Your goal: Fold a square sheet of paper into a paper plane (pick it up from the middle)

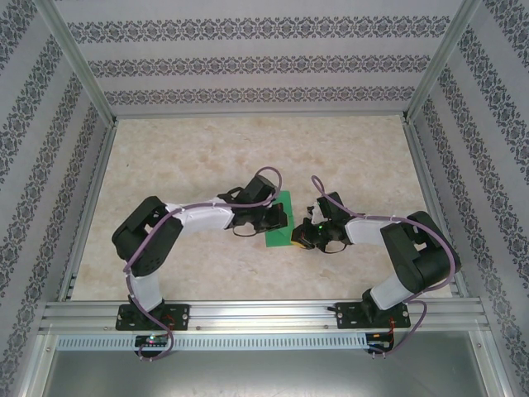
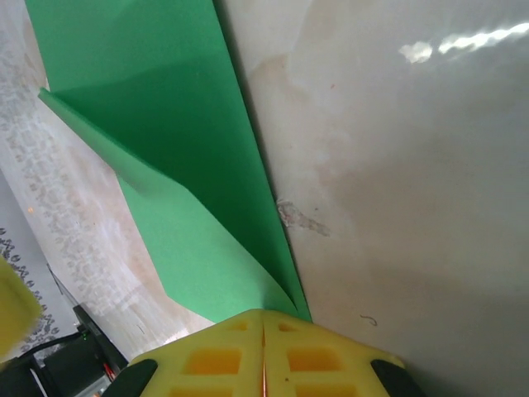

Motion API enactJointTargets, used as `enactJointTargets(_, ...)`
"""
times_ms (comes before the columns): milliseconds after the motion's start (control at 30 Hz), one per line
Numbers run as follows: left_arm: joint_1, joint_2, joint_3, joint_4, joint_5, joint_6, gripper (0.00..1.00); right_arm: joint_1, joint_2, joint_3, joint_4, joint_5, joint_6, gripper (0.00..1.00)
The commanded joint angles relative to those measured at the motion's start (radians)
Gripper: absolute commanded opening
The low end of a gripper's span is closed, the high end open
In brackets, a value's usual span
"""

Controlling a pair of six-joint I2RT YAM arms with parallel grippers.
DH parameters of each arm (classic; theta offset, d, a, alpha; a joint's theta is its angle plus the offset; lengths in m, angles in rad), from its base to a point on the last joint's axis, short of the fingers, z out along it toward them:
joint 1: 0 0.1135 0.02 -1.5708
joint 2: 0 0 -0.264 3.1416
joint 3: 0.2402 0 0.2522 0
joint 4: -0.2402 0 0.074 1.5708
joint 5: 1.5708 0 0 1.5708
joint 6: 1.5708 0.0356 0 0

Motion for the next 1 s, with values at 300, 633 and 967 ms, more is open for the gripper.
enactJointTargets(300,-0.042,0.087,-0.068,0.161,-0.028,-0.092,0.0,0.036,0.078,0.001,0.031,0.087,0.006,0.08)
enactJointTargets(633,-0.029,0.097,-0.056,0.063,-0.137,-0.065,0.0,0.047,0.084,0.019,-0.052,0.119,-0.041,0.06)
enactJointTargets(967,0.043,0.083,-0.065,0.063,-0.135,-0.033,0.0,0.047,0.088,0.028,-0.107,0.148,-0.075,0.03)
